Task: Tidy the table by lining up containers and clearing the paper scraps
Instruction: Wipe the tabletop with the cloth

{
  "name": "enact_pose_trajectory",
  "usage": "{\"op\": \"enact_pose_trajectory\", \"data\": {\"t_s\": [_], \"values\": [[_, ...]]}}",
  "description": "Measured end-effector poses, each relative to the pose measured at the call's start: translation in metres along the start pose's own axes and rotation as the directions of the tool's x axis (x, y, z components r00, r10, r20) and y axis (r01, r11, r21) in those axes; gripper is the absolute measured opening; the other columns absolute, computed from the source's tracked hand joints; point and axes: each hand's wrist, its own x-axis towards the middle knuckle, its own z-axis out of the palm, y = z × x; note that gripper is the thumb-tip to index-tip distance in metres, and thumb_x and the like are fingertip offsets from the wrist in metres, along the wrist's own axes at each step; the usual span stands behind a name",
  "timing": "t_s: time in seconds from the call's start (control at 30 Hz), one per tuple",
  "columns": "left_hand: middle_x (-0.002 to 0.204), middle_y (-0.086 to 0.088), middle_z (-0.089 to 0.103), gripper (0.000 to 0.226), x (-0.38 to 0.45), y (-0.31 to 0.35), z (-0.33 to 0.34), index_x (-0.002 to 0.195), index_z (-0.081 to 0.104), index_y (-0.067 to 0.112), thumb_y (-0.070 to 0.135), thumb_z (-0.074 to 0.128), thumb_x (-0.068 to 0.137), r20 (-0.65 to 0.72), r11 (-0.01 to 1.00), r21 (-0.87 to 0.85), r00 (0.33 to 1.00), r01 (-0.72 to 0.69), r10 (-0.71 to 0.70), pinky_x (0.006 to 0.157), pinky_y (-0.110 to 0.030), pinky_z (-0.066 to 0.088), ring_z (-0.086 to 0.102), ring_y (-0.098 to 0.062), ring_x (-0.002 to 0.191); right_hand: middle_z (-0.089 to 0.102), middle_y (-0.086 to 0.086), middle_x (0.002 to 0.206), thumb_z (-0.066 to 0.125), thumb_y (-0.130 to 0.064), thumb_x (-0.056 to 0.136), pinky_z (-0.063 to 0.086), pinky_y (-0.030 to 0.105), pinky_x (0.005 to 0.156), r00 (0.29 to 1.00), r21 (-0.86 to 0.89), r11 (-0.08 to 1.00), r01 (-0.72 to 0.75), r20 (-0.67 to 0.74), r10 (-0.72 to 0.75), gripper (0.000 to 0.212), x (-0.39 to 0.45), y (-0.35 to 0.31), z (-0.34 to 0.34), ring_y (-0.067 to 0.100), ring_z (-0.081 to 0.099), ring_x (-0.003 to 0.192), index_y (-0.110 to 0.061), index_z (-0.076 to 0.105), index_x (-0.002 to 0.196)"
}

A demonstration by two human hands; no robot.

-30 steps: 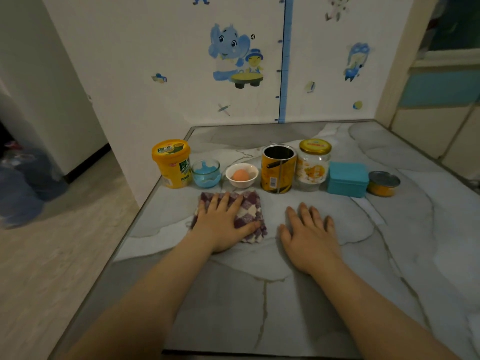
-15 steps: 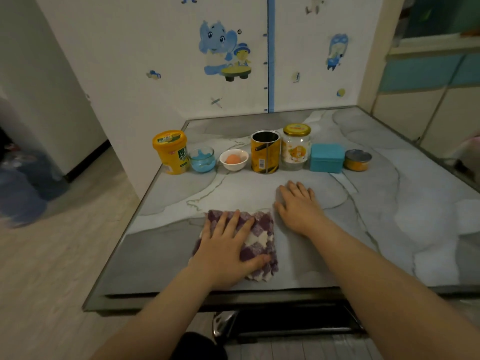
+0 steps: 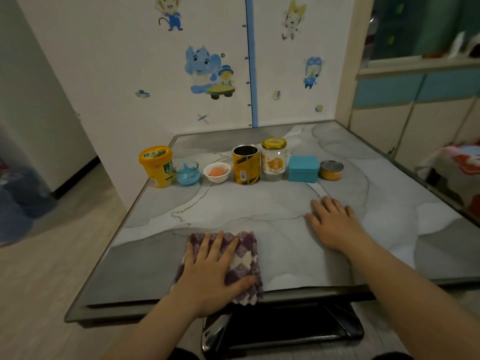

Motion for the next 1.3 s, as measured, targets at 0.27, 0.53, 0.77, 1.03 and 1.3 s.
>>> {"op": "enact_pose_trajectory", "data": {"t_s": [0.27,0.53,0.77,1.03,1.3], "values": [[0.159,0.004,-0.022,0.102,0.018,0.029,0.0,0.149,-0.013,0.043,0.091,0.0,0.06,0.013,1.0,-0.015,1.0,0.017,-0.017,0.116,-0.055,-0.012,-0.022,-0.023,0.146,0.005,0.004,0.163,0.011,-0.051,0.099,0.004,0.05,0.119,0.999,0.016,1.0,0.012,-0.044,-0.012,0.06,0.001,0.004,0.008,0.024,0.003,0.149,-0.027,0.009,0.154],[0.16,0.0,-0.019,0.093,0.043,0.091,0.004,0.15,-0.011,0.04,0.087,0.018,0.075,0.016,0.999,-0.04,0.999,-0.037,0.038,0.113,-0.06,-0.014,-0.022,-0.028,0.146,0.003,0.003,0.163,0.012,-0.05,0.1,0.002,0.049,0.119,0.999,0.049,0.999,0.023,-0.051,-0.02,0.059,-0.001,0.004,0.006,0.024,0.001,0.149,-0.027,0.009,0.155],[0.161,-0.003,-0.016,0.096,0.074,0.118,0.0,0.152,-0.008,0.036,0.088,0.016,0.074,0.026,0.999,-0.044,1.0,-0.009,0.01,0.109,-0.064,-0.015,-0.02,-0.03,0.146,0.002,0.002,0.163,0.013,-0.048,0.101,0.001,0.046,0.12,0.998,0.061,0.998,0.016,-0.062,-0.012,0.057,0.0,0.005,0.007,0.021,0.0,0.149,-0.029,0.009,0.155],[0.161,-0.006,-0.013,0.096,0.135,0.112,-0.009,0.152,-0.007,0.035,0.087,0.014,0.074,0.0,0.998,-0.043,0.999,0.037,-0.037,0.109,-0.067,-0.01,-0.016,-0.032,0.147,0.004,0.0,0.163,0.013,-0.04,0.103,0.002,0.043,0.121,0.995,0.098,0.995,0.03,-0.103,-0.02,0.054,0.001,0.008,0.008,0.018,0.002,0.149,-0.025,0.011,0.155],[0.162,-0.006,-0.011,0.095,0.176,0.105,-0.018,0.152,-0.004,0.034,0.086,0.016,0.075,-0.012,0.998,-0.01,0.998,0.068,-0.068,0.11,-0.066,-0.009,-0.012,-0.033,0.147,0.0,0.001,0.163,0.012,-0.04,0.103,0.0,0.043,0.121,0.995,0.09,0.995,0.036,-0.096,-0.027,0.055,0.001,0.009,0.01,0.018,-0.002,0.149,-0.024,0.007,0.155]]}}
